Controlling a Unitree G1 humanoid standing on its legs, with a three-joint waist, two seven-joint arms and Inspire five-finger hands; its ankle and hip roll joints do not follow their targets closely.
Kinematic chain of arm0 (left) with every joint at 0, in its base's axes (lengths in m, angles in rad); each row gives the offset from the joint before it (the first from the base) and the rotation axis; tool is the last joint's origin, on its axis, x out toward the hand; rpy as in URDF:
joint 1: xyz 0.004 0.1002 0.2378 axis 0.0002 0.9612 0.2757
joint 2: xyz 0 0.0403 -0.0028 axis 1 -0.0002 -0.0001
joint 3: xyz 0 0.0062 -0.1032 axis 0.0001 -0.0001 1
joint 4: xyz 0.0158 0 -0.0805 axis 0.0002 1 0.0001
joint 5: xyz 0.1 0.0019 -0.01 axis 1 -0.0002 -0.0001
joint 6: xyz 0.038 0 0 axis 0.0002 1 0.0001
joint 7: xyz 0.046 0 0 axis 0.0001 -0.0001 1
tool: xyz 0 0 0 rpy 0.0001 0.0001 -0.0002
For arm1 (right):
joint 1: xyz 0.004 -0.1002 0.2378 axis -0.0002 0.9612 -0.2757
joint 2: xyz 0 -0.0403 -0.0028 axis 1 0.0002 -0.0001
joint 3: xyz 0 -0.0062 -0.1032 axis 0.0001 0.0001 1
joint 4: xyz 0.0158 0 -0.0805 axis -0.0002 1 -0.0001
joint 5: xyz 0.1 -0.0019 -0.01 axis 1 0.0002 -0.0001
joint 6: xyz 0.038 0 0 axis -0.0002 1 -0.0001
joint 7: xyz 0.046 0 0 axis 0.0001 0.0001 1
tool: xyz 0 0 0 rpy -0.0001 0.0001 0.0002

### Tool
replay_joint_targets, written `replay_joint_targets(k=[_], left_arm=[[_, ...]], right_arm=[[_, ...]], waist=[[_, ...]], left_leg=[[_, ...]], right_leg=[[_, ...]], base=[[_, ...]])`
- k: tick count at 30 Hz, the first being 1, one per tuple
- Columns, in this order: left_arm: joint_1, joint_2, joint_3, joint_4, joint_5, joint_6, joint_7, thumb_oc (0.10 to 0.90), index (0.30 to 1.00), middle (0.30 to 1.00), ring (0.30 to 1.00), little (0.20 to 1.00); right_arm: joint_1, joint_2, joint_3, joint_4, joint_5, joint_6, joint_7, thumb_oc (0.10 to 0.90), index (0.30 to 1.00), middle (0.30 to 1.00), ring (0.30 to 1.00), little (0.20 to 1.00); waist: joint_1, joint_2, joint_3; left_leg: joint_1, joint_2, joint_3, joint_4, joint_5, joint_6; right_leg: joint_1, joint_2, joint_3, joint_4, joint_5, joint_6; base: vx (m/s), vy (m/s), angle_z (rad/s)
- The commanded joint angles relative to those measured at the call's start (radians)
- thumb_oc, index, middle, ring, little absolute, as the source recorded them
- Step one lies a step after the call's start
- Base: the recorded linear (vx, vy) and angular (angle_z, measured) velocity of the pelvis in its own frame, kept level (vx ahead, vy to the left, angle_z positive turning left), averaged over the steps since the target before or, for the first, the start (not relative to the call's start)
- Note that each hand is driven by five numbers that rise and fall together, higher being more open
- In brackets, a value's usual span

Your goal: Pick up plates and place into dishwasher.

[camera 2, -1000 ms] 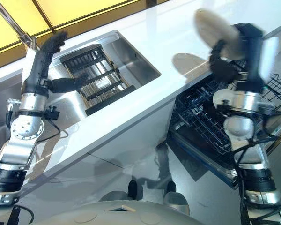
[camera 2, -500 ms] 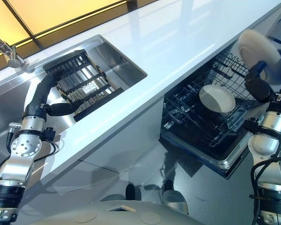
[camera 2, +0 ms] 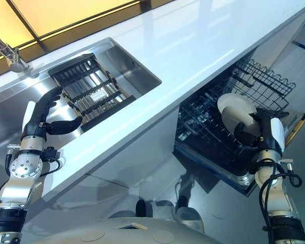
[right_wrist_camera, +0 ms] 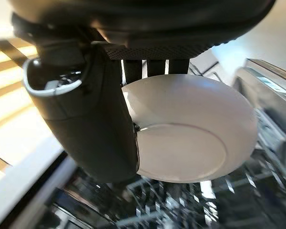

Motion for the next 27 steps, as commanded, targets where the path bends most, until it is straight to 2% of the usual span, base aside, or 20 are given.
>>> replay_joint_targets(k=[1,9,12,19,26,27], left_arm=[[-0.075,0.106,0.024,-0.009,-0.028,-0.079,0.038,0.800,0.900,0.900,0.900,0.900],[-0.123,0.116,-0.054,-0.013,-0.036,-0.059,0.038,0.800,0.900,0.900,0.900,0.900],[-0.146,0.120,-0.081,-0.017,-0.038,-0.047,0.042,0.800,0.900,0.900,0.900,0.900],[-0.189,0.135,-0.126,-0.025,-0.052,-0.041,0.048,0.800,0.900,0.900,0.900,0.900],[-0.210,0.138,-0.156,-0.030,-0.057,-0.041,0.046,0.800,0.900,0.900,0.900,0.900],[-0.210,0.139,-0.158,-0.032,-0.058,-0.041,0.044,0.800,0.900,0.900,0.900,0.900]], right_arm=[[-0.171,-0.064,-0.028,-0.006,0.073,-0.035,-0.092,0.100,0.300,0.300,0.300,0.200],[-0.303,-0.044,0.091,0.158,0.166,0.092,-0.155,0.100,0.300,0.300,0.300,0.200],[-0.354,-0.035,0.142,0.223,0.159,0.125,-0.160,0.100,0.300,0.300,0.300,0.200],[-0.472,-0.032,0.239,0.302,0.177,0.184,-0.169,0.100,0.300,0.300,0.300,0.200],[-0.532,-0.025,0.289,0.353,0.168,0.213,-0.163,0.100,0.300,0.300,0.300,0.200],[-0.537,-0.024,0.295,0.357,0.168,0.214,-0.160,0.391,0.549,0.549,0.549,0.491]], waist=[[0.028,-0.017,-0.033],[0.077,-0.002,0.000],[0.093,0.003,0.014],[0.120,0.011,0.052],[0.134,0.014,0.075],[0.135,0.014,0.076]], left_leg=[[-0.048,-0.082,0.006,0.018,-0.065,0.047],[-0.067,-0.089,-0.022,0.036,-0.063,0.050],[-0.081,-0.091,-0.032,0.047,-0.061,0.050],[-0.118,-0.097,-0.053,0.070,-0.053,0.052],[-0.129,-0.099,-0.063,0.082,-0.048,0.051],[-0.130,-0.099,-0.064,0.083,-0.047,0.051]], right_leg=[[-0.075,0.007,-0.038,0.143,-0.071,0.068],[-0.081,-0.001,-0.062,0.152,-0.067,0.070],[-0.087,-0.004,-0.068,0.155,-0.065,0.068],[-0.101,-0.008,-0.075,0.158,-0.060,0.062],[-0.100,-0.013,-0.085,0.158,-0.056,0.060],[-0.100,-0.014,-0.085,0.158,-0.055,0.060]], base=[[0.01,-0.031,0.03],[0.02,-0.031,0.10],[0.02,-0.013,0.13],[-0.02,-0.015,0.11],[0.01,-0.008,0.08],[0.02,-0.004,0.03]])
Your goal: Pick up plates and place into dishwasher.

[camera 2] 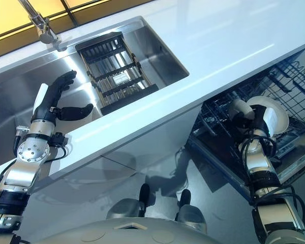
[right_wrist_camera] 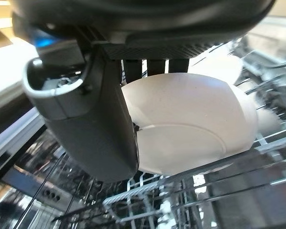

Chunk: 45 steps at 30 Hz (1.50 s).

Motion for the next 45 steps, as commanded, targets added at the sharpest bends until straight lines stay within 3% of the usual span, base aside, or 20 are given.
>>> replay_joint_targets(k=[1,2,12,27,33,34,37,43,45], left_arm=[[-0.039,0.058,-0.029,-0.032,-0.017,-0.044,0.041,0.800,0.900,0.900,0.900,0.900],[-0.039,0.058,-0.032,-0.034,-0.016,-0.044,0.042,0.800,0.900,0.900,0.900,0.900],[0.000,0.045,-0.018,-0.043,-0.008,-0.050,0.036,0.800,0.900,0.900,0.900,0.900],[0.129,0.015,0.091,-0.065,0.009,-0.053,0.013,0.800,0.900,0.900,0.900,0.900],[0.157,0.014,0.124,-0.058,0.005,-0.059,0.012,0.800,0.900,0.900,0.900,0.900],[0.171,0.009,0.142,-0.052,0.007,-0.064,0.010,0.800,0.900,0.900,0.900,0.900],[0.198,0.007,0.167,-0.048,0.003,-0.079,0.005,0.800,0.900,0.900,0.900,0.900],[0.236,0.007,0.201,-0.035,-0.008,-0.110,0.000,0.800,0.900,0.900,0.900,0.900],[0.238,0.012,0.200,-0.039,-0.010,-0.110,-0.001,0.800,0.900,0.900,0.900,0.900]], right_arm=[[-0.074,-0.016,0.079,0.000,0.020,0.003,0.018,0.751,0.858,0.858,0.858,0.851],[-0.079,-0.014,0.086,-0.002,0.025,0.004,0.016,0.800,0.900,0.900,0.900,0.900],[-0.015,0.006,0.051,-0.141,0.017,-0.038,-0.020,0.800,0.900,0.900,0.900,0.900],[0.268,0.005,-0.195,-0.592,-0.029,-0.198,-0.042,0.800,0.900,0.900,0.900,0.900],[0.328,0.014,-0.261,-0.698,0.085,-0.241,0.001,0.800,0.900,0.900,0.900,0.900],[0.364,0.049,-0.284,-0.721,0.169,-0.263,0.012,0.800,0.900,0.900,0.900,0.900],[0.415,0.077,-0.319,-0.728,0.222,-0.291,0.019,0.800,0.900,0.900,0.900,0.900],[0.496,0.147,-0.365,-0.627,0.378,-0.311,0.049,0.800,0.900,0.900,0.900,0.900],[0.494,0.183,-0.354,-0.546,0.533,-0.291,0.089,0.800,0.900,0.900,0.900,0.900]], waist=[[0.021,-0.011,-0.011],[0.023,-0.011,-0.009],[0.011,-0.016,-0.013],[-0.061,-0.037,-0.039],[-0.084,-0.041,-0.046],[-0.097,-0.042,-0.050],[-0.107,-0.042,-0.054],[-0.126,-0.038,-0.048],[-0.124,-0.038,-0.043]], left_leg=[[-0.076,-0.092,0.022,0.083,-0.078,0.057],[-0.076,-0.092,0.021,0.083,-0.077,0.057],[-0.061,-0.088,0.023,0.079,-0.079,0.061],[-0.019,-0.075,0.067,0.071,-0.090,0.067],[-0.011,-0.073,0.088,0.070,-0.093,0.064],[-0.007,-0.071,0.098,0.068,-0.094,0.063],[-0.004,-0.070,0.110,0.065,-0.094,0.061],[0.003,-0.068,0.127,0.066,-0.104,0.060],[0.001,-0.069,0.128,0.067,-0.101,0.060]], right_leg=[[-0.086,-0.009,-0.002,0.158,-0.054,0.059],[-0.086,-0.009,-0.003,0.157,-0.053,0.059],[-0.077,-0.004,0.006,0.157,-0.055,0.062],[-0.059,0.018,0.047,0.155,-0.058,0.073],[-0.053,0.024,0.059,0.152,-0.059,0.076],[-0.053,0.025,0.063,0.153,-0.060,0.077],[-0.055,0.026,0.065,0.153,-0.061,0.079],[-0.053,0.024,0.066,0.158,-0.072,0.084],[-0.050,0.023,0.061,0.154,-0.070,0.081]], base=[[0.01,-0.002,0.05],[0.01,-0.007,0.06],[0.02,0.000,0.03],[0.01,-0.005,-0.09],[-0.02,-0.010,-0.14],[-0.02,-0.001,-0.07],[-0.02,0.000,-0.13],[0.00,-0.003,-0.07],[0.00,0.000,0.00]])
